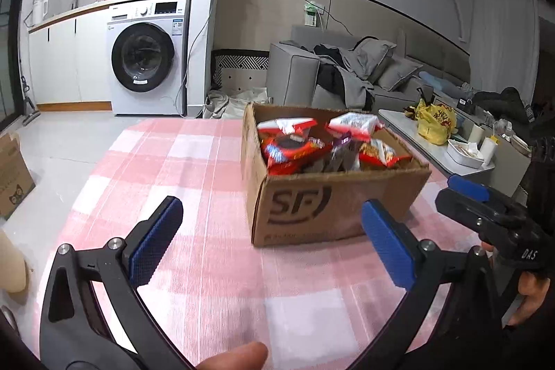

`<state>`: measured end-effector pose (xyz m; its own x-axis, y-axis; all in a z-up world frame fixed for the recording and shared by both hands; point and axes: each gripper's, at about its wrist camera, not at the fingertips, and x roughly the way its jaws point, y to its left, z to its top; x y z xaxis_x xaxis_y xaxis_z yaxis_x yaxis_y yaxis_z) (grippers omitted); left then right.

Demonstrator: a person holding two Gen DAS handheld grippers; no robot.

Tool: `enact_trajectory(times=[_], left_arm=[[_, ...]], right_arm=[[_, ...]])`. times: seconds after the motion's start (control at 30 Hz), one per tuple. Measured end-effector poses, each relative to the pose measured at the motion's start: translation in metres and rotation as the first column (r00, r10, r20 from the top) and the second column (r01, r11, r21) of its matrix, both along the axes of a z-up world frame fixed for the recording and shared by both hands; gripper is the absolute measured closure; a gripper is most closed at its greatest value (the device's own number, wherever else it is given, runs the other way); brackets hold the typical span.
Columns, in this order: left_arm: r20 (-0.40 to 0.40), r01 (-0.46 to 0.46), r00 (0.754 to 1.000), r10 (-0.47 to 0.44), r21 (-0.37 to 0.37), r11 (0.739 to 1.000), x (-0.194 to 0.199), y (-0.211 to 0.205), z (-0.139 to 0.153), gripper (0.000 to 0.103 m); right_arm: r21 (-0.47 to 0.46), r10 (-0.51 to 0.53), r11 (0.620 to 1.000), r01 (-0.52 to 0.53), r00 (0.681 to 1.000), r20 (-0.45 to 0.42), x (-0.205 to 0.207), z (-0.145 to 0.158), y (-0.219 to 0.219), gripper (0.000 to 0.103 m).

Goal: Organize snacks

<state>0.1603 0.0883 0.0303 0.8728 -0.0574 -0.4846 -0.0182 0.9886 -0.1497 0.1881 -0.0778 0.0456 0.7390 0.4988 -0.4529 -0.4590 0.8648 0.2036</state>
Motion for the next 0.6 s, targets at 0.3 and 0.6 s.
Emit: enact_trajectory(times=[0.3,0.6], left_arm=[[0.027,-0.014,1.000,0.012,0.066,0.998,-0.033,-0.002,-0.019,0.001],[0.057,-0.019,0.998,0.018,0.028,0.999,-0.033,-0.002,-0.023,0.001]], right_arm=[[-0.017,-0.024,1.000,0.025,0.999,0.042,-0.027,-0.014,-0.007,0.000],[-0.032,-0.032,0.999,0.035,0.996,0.088,-0.034,-0.014,-0.008,0.000]])
